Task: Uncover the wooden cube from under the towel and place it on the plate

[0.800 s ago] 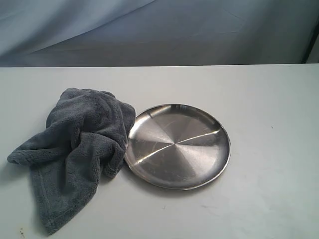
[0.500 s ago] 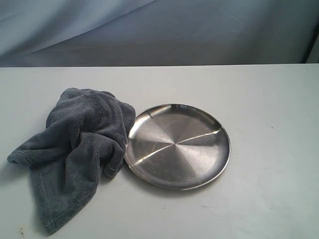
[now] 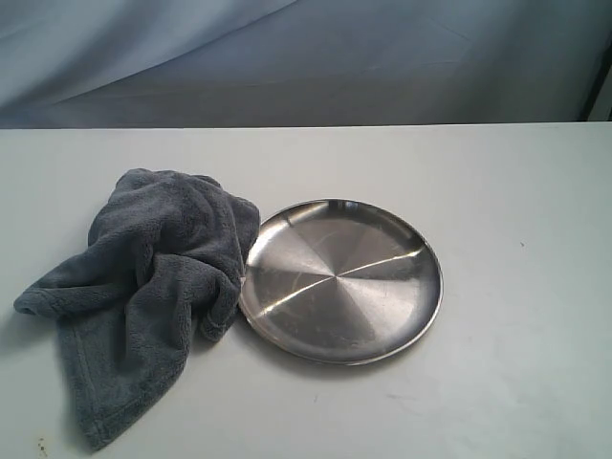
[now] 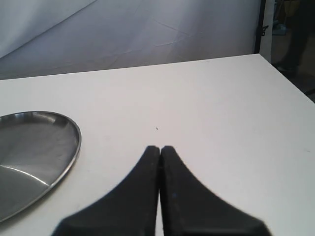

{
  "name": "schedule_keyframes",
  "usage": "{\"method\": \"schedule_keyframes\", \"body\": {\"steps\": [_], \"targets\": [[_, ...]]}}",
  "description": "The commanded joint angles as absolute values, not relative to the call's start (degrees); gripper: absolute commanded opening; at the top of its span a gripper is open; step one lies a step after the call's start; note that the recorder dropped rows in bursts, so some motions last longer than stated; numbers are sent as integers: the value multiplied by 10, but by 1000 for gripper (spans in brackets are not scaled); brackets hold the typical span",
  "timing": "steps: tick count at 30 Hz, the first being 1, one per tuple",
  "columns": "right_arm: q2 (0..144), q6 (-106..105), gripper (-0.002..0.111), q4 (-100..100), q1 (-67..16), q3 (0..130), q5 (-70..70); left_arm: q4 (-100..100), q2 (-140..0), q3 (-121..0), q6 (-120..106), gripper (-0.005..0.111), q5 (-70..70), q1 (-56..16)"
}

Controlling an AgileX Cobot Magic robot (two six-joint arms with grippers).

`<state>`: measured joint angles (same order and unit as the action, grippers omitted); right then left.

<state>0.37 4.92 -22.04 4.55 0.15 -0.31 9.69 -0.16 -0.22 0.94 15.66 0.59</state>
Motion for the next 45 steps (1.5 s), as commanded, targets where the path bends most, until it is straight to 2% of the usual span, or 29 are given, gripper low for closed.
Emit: {"method": "schedule_keyframes", "body": {"steps": [1, 19, 25, 37, 40, 45], "targets": [[0, 51, 3, -223, 45, 0, -10, 95, 0, 0, 12, 0, 148, 7], [0, 51, 3, -223, 45, 0, -10, 160, 0, 0, 13, 0, 138, 7], [0, 51, 3, -223, 45, 0, -10, -17, 0, 0, 46, 0, 42, 7], [0, 51, 3, -223, 45, 0, -10, -63, 0, 0, 56, 0, -59, 7], [0, 51, 3, -223, 45, 0, -10, -100, 0, -8, 74, 0, -52, 7], [0, 51, 3, -223, 45, 0, -10, -86, 0, -106, 66, 0, 47, 7]]}}
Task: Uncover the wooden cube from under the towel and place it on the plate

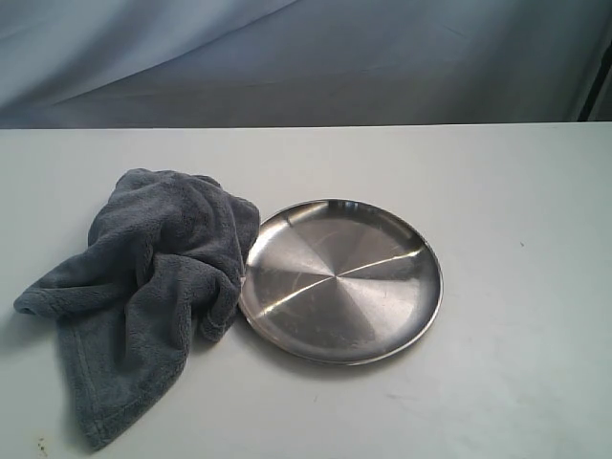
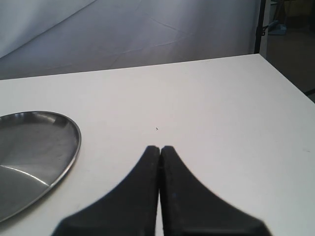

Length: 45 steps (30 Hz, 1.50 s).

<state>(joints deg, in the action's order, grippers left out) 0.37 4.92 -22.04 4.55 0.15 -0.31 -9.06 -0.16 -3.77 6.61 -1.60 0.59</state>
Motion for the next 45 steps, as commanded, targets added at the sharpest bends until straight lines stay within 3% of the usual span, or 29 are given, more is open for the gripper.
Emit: {"method": "schedule_keyframes", "body": {"steps": [1, 8, 22, 35, 45], "targets": [[0, 51, 3, -223, 45, 0, -10, -67, 0, -129, 58, 0, 75, 7], [0, 51, 3, -223, 45, 0, -10, 0, -73, -278, 60, 0, 318, 7], [0, 51, 3, -223, 45, 0, -10, -35, -346, -483, -88, 0, 496, -9], [0, 51, 3, -223, 45, 0, -10, 6, -586, -551, -124, 0, 630, -141], [0, 51, 3, -223, 45, 0, -10, 7, -805, -585, -89, 0, 606, -345]]}}
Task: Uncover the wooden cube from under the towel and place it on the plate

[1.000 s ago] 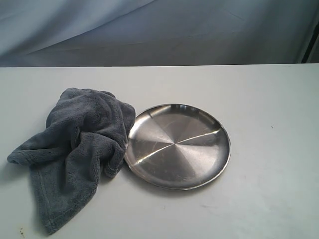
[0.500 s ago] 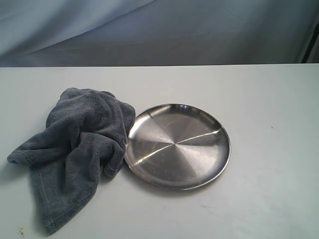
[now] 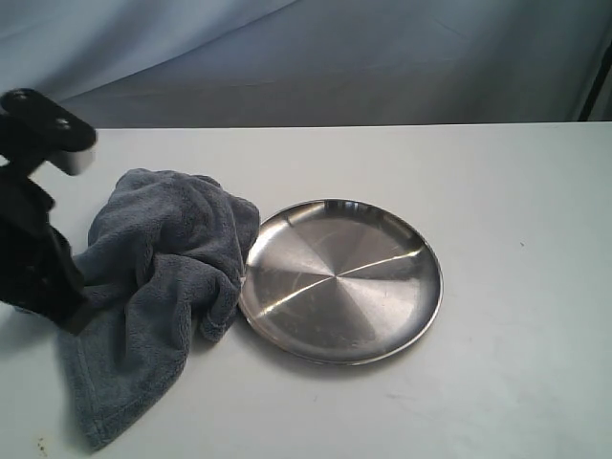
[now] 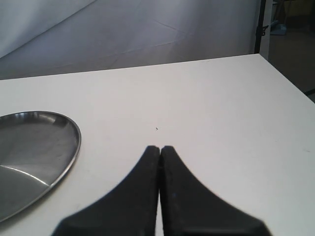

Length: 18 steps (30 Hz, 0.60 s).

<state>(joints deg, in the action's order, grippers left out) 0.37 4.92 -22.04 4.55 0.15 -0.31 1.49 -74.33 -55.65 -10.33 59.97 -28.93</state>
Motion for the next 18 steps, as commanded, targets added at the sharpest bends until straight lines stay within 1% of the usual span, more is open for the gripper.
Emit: {"method": "schedule_keyframes", "body": {"steps": [1, 3, 5, 9, 18], "targets": [[0, 51, 3, -223, 45, 0, -10, 4, -831, -601, -89, 0, 615, -364], [0, 51, 3, -223, 45, 0, -10, 4, -883, -638, -64, 0, 627, -394], [0, 51, 3, -223, 45, 0, -10, 0, -937, -684, -12, 0, 638, -403], [0, 51, 3, -223, 45, 0, -10, -7, -1013, -781, 0, 0, 699, -403], [0, 51, 3, -223, 45, 0, -10, 6, -1102, -940, 103, 0, 700, -385]]}}
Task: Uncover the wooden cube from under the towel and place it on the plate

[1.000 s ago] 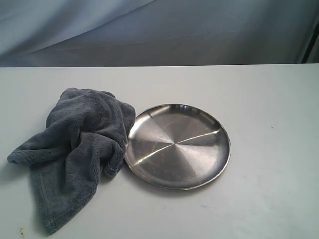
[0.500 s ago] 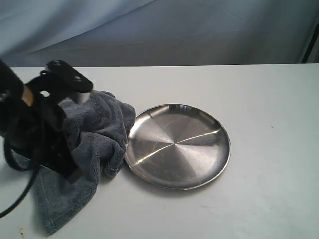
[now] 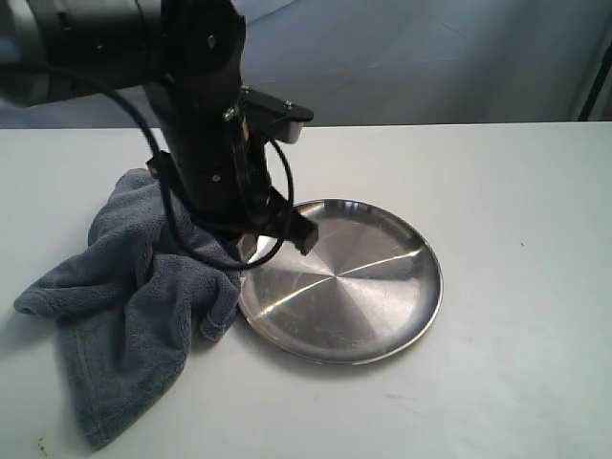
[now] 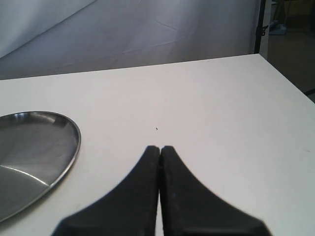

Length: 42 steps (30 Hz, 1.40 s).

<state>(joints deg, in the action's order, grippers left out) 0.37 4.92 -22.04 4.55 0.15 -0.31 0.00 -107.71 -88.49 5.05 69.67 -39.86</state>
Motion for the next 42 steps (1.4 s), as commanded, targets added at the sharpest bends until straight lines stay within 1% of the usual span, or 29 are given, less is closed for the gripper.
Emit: {"method": "schedule_keyframes", "body": {"steps": [1, 6, 12, 19, 23, 26, 30, 41, 42], "targets": [[0, 51, 3, -223, 45, 0, -10, 6, -1108, -955, 109, 0, 700, -380], [0, 51, 3, -223, 45, 0, -10, 6, -1119, -1003, 164, 0, 700, -336], [0, 51, 3, -223, 45, 0, -10, 14, -1119, -1038, 164, 0, 700, -259], [0, 51, 3, -223, 45, 0, -10, 90, -1119, -1042, 165, 0, 700, -175], [0, 51, 3, -223, 45, 0, -10, 63, -1104, -1030, 167, 0, 700, -131], [0, 51, 3, -223, 45, 0, -10, 51, -1083, -1011, 163, 0, 700, -114], [0, 51, 3, -223, 45, 0, -10, 73, -1042, -964, 160, 0, 700, -108], [0, 51, 3, -223, 45, 0, -10, 95, -929, -789, 156, 0, 700, -108], [0, 51, 3, -223, 45, 0, -10, 94, -909, -754, 156, 0, 700, -108]]}}
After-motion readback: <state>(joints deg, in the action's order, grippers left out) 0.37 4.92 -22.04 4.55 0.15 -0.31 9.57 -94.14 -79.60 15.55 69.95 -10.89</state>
